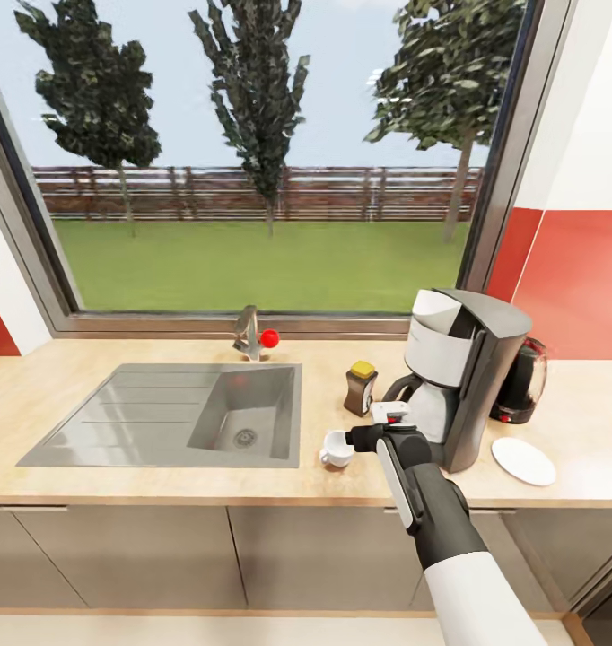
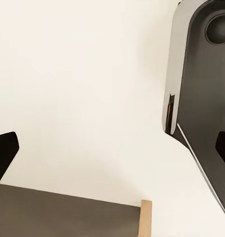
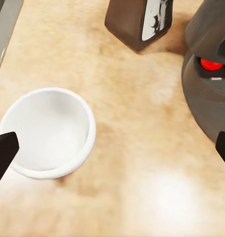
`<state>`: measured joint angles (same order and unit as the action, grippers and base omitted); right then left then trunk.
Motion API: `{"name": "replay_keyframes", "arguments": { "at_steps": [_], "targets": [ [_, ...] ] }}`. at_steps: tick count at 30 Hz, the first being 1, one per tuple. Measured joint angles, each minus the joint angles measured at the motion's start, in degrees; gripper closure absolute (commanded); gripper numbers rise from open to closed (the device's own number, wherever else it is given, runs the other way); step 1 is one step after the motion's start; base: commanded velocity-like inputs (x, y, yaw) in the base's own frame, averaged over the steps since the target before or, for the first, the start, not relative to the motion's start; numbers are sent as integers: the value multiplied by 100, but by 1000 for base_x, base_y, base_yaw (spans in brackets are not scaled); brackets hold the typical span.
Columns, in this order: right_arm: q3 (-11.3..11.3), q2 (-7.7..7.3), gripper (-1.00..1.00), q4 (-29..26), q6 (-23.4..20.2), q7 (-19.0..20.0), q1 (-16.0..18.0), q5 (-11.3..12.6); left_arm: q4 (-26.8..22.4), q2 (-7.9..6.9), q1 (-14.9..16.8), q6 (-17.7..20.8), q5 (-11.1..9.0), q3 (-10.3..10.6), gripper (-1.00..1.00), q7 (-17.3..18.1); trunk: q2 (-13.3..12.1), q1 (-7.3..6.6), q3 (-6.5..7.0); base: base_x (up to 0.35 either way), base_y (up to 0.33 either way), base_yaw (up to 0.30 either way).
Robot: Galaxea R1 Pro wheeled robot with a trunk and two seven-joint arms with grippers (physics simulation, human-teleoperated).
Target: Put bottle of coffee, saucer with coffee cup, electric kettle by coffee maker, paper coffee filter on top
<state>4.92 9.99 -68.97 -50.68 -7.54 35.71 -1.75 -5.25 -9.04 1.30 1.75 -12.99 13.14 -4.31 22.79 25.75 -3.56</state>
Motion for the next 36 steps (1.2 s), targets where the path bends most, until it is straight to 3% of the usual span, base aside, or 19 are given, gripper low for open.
{"name": "replay_keyframes", "arguments": {
  "at_steps": [13, 36],
  "targets": [
    [-13, 0, -100, 23, -1, 0, -1, -3, 0, 1, 0, 0, 1, 8, -100, 3, 0, -1, 0, 126, 18, 0],
    [-14, 0, -100, 615, 0, 7, -2, -3, 3, 1, 0, 8, 0, 8, -100, 3, 0, 0, 0, 7, 2, 0]
  ]
}}
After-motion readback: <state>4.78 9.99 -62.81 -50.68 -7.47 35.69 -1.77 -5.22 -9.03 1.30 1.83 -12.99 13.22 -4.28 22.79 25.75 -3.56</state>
